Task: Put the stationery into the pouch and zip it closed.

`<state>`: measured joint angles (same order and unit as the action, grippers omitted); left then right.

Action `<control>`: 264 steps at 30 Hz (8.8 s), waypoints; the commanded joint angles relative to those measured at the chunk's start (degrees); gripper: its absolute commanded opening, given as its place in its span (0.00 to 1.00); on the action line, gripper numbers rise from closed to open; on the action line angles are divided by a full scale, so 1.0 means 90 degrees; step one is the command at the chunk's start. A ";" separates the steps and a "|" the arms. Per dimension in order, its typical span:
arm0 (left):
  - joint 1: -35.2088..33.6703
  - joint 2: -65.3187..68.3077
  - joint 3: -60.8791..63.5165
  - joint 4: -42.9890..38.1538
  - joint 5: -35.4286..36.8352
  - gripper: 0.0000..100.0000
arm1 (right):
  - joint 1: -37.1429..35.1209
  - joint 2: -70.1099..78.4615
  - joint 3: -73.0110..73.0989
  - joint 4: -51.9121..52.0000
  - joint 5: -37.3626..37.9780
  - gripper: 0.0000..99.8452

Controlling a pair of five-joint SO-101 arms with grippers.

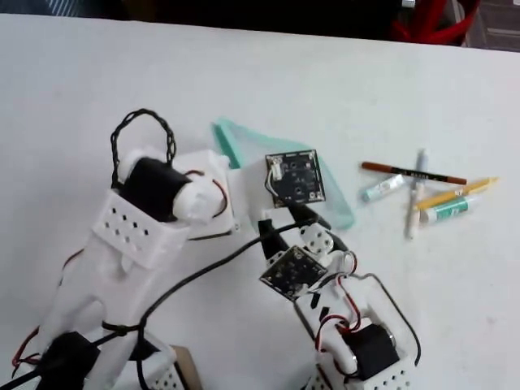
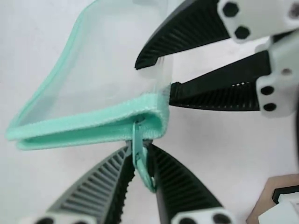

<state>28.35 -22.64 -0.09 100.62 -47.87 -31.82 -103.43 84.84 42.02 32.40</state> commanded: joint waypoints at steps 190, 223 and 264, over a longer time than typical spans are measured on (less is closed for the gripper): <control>-0.2037 -0.8796 0.9182 -0.6486 0.5578 0.29 | -0.0601 0.2984 -0.2774 -0.1314 -0.4386 0.02; -0.1753 -0.8796 0.9875 -0.6740 0.5773 0.29 | -0.1861 0.2994 -0.1758 -0.1822 -0.4034 0.02; -0.1675 -0.8806 0.9875 -0.6623 0.4757 0.08 | -0.1685 0.3004 -0.1748 -0.1734 -0.4015 0.02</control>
<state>12.88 -101.23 89.41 42.07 -4.44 -48.09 -75.47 69.63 26.73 -4.18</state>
